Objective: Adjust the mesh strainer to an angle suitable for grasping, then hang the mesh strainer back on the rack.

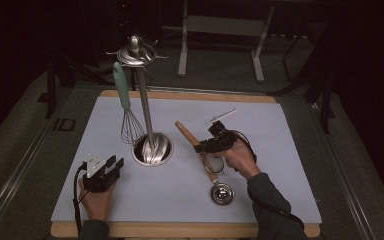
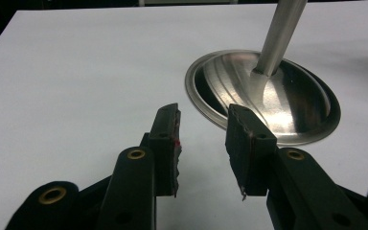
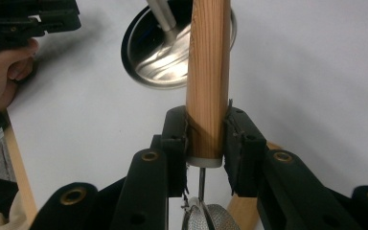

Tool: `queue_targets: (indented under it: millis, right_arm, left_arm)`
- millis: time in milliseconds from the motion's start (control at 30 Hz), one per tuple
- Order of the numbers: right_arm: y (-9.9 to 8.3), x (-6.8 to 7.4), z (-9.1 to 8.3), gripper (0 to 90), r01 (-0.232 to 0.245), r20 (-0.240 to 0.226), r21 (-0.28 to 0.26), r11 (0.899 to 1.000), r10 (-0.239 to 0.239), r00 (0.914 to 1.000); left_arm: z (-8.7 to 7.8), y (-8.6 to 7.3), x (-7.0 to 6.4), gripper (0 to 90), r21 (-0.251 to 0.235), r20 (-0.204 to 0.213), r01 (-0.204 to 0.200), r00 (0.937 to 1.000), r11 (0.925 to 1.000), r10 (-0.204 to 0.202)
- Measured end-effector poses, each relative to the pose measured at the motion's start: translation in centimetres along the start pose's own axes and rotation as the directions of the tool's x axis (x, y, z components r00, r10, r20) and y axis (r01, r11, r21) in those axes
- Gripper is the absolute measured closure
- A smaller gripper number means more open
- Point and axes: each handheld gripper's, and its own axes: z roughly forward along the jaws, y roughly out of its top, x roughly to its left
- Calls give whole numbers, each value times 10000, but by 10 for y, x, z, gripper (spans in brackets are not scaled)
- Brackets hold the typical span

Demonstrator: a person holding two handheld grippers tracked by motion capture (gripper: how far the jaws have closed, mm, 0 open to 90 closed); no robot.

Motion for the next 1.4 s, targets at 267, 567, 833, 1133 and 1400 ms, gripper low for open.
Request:
queue_targets:
  millis: [267, 567, 833, 1133, 1400]
  right_arm:
    - [11, -3, -9, 720, 687, 69, -60, 9976, -686, 9976]
    - [19, -6, -18, 720, 1111, -44, -488, 9926, -1114, 9938]
    - [24, -5, -27, 720, 1673, -243, -1086, 9799, -1709, 9850]
    - [30, 6, -36, 720, 2503, -448, -1602, 9548, -2604, 9645]
    - [36, 19, -41, 720, 3042, -566, -1971, 9320, -3206, 9455]
  left_arm:
    - [0, 0, 0, 657, -7, -7, 2, 10000, 10000, -2]
    - [0, 0, 0, 656, -9, 3, 19, 10000, 10000, -19]
    - [0, 0, 0, 657, -12, -1, 13, 10000, 10000, -13]
    - [0, 0, 0, 656, -14, -3, 14, 10000, 10000, -14]
    - [0, 0, 0, 656, -23, -10, 15, 10000, 10000, -15]
